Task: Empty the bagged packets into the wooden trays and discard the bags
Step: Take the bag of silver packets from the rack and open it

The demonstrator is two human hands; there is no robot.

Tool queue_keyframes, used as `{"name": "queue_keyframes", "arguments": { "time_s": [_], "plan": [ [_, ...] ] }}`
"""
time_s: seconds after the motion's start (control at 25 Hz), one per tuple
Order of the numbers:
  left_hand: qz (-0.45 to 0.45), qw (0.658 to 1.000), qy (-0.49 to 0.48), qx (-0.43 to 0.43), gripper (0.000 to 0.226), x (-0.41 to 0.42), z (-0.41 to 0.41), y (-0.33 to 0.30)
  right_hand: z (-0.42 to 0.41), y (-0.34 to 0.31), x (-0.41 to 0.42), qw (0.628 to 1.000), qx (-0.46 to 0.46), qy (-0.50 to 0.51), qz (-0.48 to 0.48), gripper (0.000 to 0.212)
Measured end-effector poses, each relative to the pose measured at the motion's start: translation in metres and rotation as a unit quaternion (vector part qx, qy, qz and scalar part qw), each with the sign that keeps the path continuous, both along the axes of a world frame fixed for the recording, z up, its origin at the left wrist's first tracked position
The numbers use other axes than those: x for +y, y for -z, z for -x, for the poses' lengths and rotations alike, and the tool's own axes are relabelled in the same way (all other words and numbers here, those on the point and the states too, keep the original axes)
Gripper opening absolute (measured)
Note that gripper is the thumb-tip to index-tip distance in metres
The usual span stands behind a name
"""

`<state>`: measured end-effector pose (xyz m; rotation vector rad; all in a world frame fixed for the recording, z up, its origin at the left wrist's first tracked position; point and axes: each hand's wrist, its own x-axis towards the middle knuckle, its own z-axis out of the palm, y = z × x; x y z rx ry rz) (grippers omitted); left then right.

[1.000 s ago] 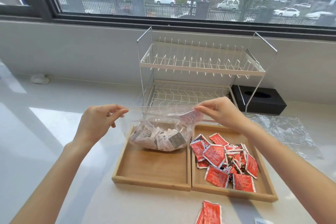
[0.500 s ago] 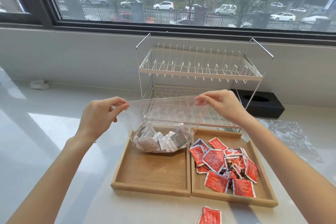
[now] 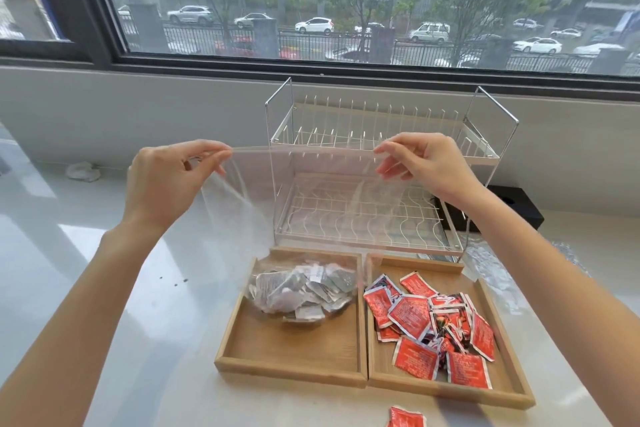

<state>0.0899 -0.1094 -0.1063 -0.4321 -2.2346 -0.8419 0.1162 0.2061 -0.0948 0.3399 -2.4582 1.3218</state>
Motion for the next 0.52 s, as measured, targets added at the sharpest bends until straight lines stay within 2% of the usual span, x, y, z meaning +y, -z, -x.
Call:
{"name": "queue_keyframes", "arguments": {
  "time_s": [0.24, 0.32, 0.52],
  "plan": [
    [-0.032, 0.997, 0.067, -0.007, 0.007, 0.004, -0.001, -0.015, 0.002, -0.014, 0.004, 0.998, 0.036, 0.004, -0.060, 0.016],
    [-0.050, 0.995, 0.088, -0.014, 0.010, 0.007, -0.002, -0.025, 0.002, -0.023, 0.008, 0.996, 0.046, 0.009, -0.074, 0.016],
    [-0.104, 0.987, 0.124, -0.015, 0.006, 0.005, 0.001, -0.051, 0.002, -0.047, 0.015, 0.998, 0.052, 0.005, -0.035, 0.018]
  ]
}}
